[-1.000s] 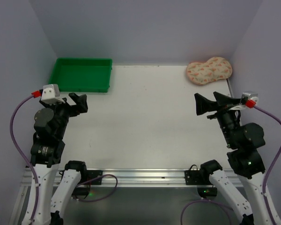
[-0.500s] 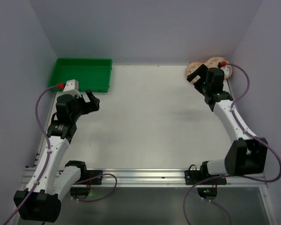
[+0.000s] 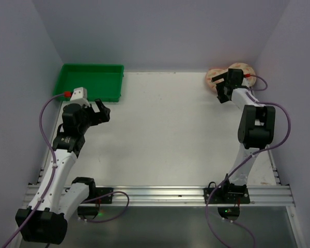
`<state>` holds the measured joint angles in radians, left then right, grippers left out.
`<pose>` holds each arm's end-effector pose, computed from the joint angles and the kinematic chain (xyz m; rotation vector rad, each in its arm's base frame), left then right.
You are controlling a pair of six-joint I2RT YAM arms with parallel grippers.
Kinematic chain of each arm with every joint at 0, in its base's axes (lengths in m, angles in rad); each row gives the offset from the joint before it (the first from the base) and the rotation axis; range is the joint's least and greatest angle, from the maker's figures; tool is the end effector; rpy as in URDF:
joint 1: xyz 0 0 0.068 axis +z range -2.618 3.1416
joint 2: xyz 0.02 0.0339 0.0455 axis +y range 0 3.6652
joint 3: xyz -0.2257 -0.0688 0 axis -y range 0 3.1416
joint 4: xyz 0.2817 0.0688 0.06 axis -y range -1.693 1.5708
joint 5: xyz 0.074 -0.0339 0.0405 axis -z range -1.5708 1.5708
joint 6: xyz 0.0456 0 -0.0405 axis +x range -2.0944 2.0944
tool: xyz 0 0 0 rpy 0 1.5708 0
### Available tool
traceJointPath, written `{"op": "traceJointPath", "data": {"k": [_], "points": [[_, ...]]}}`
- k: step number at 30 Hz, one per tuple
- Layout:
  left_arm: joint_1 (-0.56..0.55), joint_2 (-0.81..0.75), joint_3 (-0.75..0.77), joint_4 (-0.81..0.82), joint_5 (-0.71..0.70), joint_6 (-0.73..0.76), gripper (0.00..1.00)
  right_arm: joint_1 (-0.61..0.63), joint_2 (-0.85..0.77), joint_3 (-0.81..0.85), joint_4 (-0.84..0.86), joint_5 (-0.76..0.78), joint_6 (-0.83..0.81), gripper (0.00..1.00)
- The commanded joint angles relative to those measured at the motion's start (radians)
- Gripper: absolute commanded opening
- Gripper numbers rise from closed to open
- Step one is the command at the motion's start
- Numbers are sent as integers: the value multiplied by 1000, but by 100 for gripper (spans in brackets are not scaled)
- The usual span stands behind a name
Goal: Unzip the laundry bag and remove the bra
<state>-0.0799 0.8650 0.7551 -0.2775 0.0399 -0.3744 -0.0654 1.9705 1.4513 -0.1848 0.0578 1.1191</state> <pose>0.2699 -0.0234 0.2689 -0.2633 1.9554 -0.3369 0.4721 -0.0336 0.1564 1.3213 1.9082 0.4820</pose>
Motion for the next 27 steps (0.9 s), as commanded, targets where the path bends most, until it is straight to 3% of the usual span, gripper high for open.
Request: {"op": "traceJointPath", "data": {"k": [1,14,18,19,21,22,23,27], "points": [[0,8,-2,27,0,20,100,-5,71,89,57,-16,91,99],[5,49,1,18,-5,15,100,-24,272,147,214,0,199,97],[8,55,0,18,0,14,100,-40,291,115,321,-41,217,58],[8,55,0,20,2,12,100,-40,291,116,329,-47,211,40],[9,54,1,20,2,12,100,-40,286,123,331,-52,173,23],[9,51,1,20,2,12,100,-40,283,121,332,-81,160,6],[9,48,0,21,3,12,100,-40,278,115,337,-96,134,0],[9,34,-7,27,15,11,100,-25,199,34,396,-205,64,0]]}}
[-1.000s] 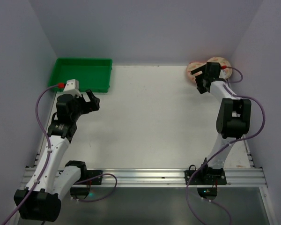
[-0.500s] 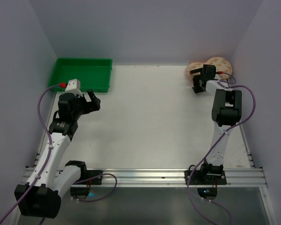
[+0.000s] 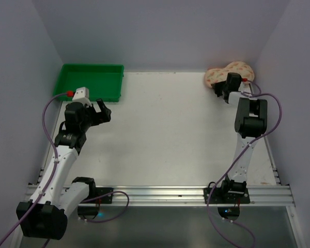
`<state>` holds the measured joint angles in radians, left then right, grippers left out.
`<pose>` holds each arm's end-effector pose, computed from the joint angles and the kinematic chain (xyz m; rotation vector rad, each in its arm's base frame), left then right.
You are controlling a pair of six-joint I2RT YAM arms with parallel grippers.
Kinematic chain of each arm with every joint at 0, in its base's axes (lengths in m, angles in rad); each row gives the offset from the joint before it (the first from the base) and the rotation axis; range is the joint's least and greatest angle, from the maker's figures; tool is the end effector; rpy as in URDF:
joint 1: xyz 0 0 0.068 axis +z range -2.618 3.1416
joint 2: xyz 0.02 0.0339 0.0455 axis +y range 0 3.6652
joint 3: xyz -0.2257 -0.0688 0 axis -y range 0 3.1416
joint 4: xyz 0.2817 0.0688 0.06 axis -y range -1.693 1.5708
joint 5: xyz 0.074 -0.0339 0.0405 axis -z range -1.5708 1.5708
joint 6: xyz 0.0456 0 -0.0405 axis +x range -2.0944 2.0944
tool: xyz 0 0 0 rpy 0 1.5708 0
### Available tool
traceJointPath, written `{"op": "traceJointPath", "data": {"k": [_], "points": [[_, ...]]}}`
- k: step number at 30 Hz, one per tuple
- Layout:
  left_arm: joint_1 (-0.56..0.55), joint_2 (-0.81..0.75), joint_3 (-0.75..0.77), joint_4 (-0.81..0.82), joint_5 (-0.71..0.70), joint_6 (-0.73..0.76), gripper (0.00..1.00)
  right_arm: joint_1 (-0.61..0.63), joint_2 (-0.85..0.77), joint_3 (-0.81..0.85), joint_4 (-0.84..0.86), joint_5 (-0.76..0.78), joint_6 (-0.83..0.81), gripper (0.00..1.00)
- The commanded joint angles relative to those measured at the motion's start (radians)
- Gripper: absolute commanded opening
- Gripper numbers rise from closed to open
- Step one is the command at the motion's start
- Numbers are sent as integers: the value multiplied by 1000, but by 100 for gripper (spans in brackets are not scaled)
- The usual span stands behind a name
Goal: Unzip the laundry bag and remove the bra
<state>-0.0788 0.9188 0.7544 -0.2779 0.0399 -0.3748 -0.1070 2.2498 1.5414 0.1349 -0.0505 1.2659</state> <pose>0.2778 -0.0238 0.2548 -0.2737 2.0096 -0.3280 0.5124 -0.0527 0.0866 1.3919 1.7471 0.7132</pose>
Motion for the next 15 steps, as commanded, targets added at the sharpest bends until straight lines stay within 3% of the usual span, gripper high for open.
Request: {"op": "traceJointPath", "data": {"k": [1,7,14,15], "points": [[10,-24,-6,31,20,11,100,24,-148,-132,97,-118,-95,0],[8,-37,-9,40,60,7,100,180,-413,-401,33,-274,-301,0],[7,-2,3,49,140,-9,100,499,-708,-687,-106,-449,-500,0],[7,6,8,42,162,-13,100,529,-767,-711,-151,-463,-514,4]]}}
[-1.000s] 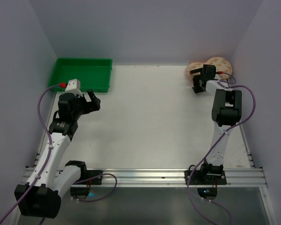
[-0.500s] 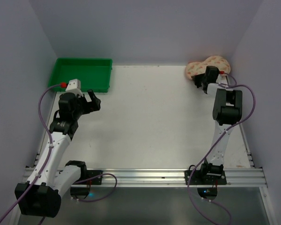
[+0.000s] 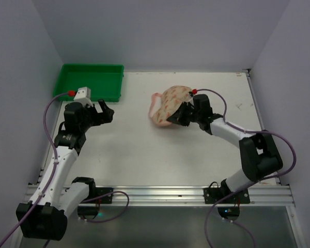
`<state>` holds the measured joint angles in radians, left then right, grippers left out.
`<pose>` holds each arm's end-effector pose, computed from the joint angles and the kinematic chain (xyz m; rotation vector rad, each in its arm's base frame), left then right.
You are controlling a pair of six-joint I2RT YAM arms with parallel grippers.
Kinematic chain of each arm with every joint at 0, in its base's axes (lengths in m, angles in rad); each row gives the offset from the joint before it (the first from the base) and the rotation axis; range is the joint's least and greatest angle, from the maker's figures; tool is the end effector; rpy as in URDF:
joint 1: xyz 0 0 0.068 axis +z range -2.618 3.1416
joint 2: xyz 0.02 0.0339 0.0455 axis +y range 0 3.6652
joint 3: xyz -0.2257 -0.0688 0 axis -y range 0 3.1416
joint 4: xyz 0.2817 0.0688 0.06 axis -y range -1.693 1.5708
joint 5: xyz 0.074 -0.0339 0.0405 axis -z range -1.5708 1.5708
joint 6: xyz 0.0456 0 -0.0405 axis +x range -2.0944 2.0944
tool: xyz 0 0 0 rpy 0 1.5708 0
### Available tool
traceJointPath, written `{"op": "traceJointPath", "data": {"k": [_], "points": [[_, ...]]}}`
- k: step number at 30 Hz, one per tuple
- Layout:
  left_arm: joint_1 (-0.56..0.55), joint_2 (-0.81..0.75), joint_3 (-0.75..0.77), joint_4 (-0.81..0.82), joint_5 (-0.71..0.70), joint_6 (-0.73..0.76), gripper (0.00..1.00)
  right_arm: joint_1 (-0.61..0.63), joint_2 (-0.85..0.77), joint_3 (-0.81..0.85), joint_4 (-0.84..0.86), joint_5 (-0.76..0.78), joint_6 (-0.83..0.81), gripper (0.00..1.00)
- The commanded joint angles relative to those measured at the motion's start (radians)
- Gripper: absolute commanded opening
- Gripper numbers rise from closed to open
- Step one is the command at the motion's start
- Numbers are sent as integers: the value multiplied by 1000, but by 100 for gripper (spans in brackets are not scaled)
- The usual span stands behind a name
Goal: Unzip the laundry bag and remove the bra
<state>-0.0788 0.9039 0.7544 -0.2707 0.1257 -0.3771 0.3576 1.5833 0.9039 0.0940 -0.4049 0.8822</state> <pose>0.2754 -0.0275 0.2596 -0.2176 2.0001 -0.4178 0.3462 0.1485 0.1448 0.3548 2.3078 1.1116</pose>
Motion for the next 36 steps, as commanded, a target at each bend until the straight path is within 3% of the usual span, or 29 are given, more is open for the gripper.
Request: {"op": "traceJointPath", "data": {"k": [1,3,4,6,8,11,13,15,19,29,36], "points": [[7,29,19,31,93,-16,100,87,-129,-118,-138,-142,-141,19],[7,46,25,28,158,-34,100,156,-205,-160,-178,-176,-164,43],[7,53,26,27,184,-43,100,174,-227,-180,-201,-193,-175,66],[2,58,29,30,254,-72,100,211,-275,-189,-259,-190,-215,81],[-9,66,25,28,284,-98,100,208,-357,-186,-296,-132,-251,88],[-74,69,14,31,269,-144,100,204,-422,-122,-373,83,-331,89],[-171,84,3,34,180,-155,100,192,-410,-58,-398,116,-360,89],[-237,125,3,33,138,-184,100,182,-356,-16,-399,107,-384,88],[-251,165,-32,15,88,-269,100,184,-243,71,-389,19,-397,86],[-250,-17,-167,-102,-256,-402,100,216,-79,141,-318,-81,-460,82],[-250,75,-245,14,-285,-430,100,277,125,277,-346,-60,-497,81]]}}
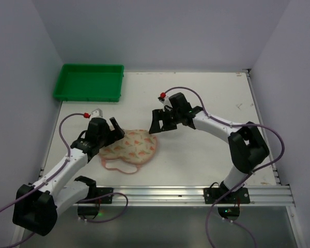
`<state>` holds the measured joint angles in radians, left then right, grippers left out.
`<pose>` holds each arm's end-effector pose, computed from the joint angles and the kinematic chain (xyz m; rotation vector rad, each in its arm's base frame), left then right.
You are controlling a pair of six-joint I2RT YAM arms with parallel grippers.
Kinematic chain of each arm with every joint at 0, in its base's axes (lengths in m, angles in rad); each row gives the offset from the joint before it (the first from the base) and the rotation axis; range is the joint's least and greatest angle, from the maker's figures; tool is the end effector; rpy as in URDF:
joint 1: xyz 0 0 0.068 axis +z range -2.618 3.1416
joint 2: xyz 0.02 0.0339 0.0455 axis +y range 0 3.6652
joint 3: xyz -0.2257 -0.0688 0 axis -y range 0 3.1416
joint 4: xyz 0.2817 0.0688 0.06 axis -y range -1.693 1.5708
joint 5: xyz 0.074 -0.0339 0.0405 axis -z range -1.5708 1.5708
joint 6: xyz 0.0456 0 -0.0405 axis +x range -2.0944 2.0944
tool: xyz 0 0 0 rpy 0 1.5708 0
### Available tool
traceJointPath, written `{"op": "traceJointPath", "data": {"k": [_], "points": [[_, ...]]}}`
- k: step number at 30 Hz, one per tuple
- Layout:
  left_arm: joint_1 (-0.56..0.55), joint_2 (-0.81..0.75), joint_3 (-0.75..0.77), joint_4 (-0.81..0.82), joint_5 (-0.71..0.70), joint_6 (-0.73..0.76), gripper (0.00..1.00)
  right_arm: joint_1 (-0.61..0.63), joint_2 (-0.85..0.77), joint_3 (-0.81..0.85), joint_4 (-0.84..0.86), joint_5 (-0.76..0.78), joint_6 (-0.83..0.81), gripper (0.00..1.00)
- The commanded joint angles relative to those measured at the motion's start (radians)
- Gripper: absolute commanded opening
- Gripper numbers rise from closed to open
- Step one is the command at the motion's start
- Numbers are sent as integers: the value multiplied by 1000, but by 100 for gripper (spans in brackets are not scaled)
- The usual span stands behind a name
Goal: Unzip the laundry bag and remove the bra
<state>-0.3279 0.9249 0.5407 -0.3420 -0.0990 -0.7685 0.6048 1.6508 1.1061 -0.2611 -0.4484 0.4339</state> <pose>0.2448 -0.0785 0.1645 -0.5608 2.2664 -0.4479 0.3094 0.2379 0.1608 -0.4437 2.4814 0.9982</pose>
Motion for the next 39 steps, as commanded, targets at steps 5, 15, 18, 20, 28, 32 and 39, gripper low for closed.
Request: {"op": "traceJointPath", "data": {"k": [5,15,18,20,28,32,39], "points": [[1,251,51,141,-45,17,100,104,182,198,-128,-33,-141,72],[-2,518,235,446,221,158,100,274,68,63,-184,-231,-179,66],[-10,597,291,535,372,176,100,285,-55,-50,-124,-286,-139,67],[-17,603,323,544,415,192,100,285,-123,-83,-125,-212,-126,68],[-20,318,229,379,112,179,100,98,-325,-183,-116,120,17,72],[-22,402,289,282,21,222,100,1,-329,-184,-63,140,80,72],[-22,782,543,219,50,276,100,-17,-373,-224,2,181,112,72]]}}
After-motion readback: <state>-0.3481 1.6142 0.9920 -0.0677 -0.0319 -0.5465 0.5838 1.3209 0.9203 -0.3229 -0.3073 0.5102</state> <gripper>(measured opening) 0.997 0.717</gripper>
